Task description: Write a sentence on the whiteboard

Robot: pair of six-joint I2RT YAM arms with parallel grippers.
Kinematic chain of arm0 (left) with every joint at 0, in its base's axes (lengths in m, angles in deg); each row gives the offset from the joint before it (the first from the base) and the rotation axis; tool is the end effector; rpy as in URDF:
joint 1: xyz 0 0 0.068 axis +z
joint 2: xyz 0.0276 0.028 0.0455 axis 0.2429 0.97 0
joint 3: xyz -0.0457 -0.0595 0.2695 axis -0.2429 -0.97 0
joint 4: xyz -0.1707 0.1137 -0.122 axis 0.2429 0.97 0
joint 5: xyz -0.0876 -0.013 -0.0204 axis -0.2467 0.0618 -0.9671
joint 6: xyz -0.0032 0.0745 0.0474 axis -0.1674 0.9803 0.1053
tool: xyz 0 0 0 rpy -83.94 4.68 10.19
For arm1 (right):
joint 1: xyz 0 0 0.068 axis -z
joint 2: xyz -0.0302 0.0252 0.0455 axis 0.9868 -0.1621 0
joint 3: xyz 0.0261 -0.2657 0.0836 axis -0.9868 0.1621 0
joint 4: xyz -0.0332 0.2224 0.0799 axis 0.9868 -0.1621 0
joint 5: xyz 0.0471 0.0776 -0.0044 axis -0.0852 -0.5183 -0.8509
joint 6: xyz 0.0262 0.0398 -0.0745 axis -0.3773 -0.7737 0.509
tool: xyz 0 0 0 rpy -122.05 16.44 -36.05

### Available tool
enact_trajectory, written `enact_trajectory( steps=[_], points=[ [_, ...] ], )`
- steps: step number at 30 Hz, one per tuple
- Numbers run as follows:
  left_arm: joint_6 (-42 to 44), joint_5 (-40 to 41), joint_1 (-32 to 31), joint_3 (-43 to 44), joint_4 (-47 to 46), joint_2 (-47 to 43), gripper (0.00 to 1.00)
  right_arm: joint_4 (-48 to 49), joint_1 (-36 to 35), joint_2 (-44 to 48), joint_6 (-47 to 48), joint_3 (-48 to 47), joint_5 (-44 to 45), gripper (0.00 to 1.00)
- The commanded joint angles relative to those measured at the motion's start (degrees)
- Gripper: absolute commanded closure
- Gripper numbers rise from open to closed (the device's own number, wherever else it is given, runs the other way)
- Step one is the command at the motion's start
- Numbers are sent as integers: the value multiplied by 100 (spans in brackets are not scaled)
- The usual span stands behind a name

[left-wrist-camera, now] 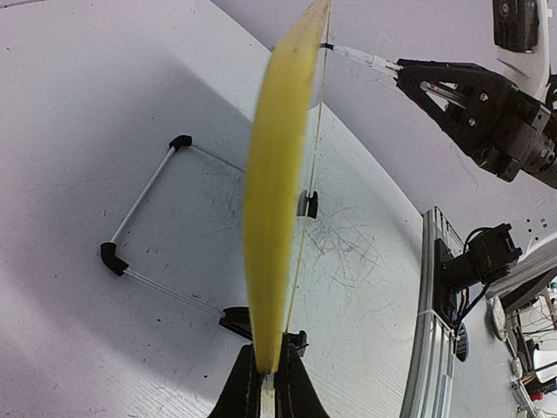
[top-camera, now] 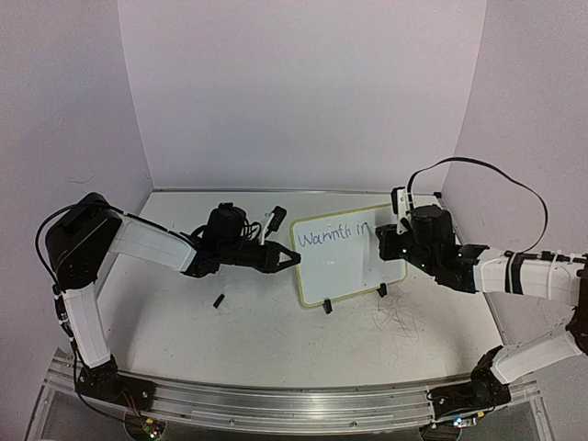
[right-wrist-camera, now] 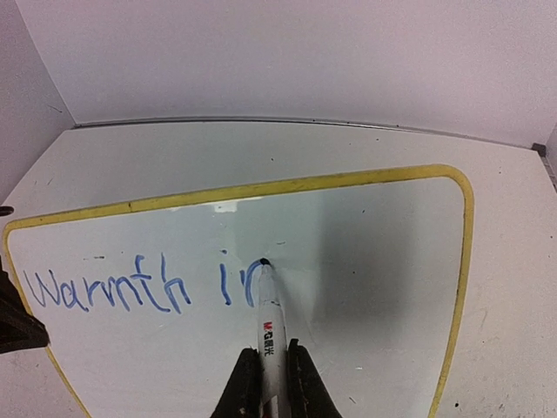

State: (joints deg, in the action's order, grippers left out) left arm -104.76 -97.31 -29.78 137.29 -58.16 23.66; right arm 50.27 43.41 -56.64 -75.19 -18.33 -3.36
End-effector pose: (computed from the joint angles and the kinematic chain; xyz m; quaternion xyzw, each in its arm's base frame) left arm 0.2740 -0.3205 0.1895 0.2902 0.7625 -0.4845 0.3156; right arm 0.2539 0.1744 0.2539 -0.1171 0.8075 0.1730 0.5517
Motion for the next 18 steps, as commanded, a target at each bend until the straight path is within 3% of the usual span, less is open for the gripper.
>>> enact_trajectory(
  steps=[1, 18],
  points=[
    [162, -12, -97, 164, 133, 86, 100, -122, 31, 153, -93, 49, 96, 100],
    [181, 14, -108, 150, 158, 96, 100, -210, 34, 205, -120, 225, -85, 100]
  ],
)
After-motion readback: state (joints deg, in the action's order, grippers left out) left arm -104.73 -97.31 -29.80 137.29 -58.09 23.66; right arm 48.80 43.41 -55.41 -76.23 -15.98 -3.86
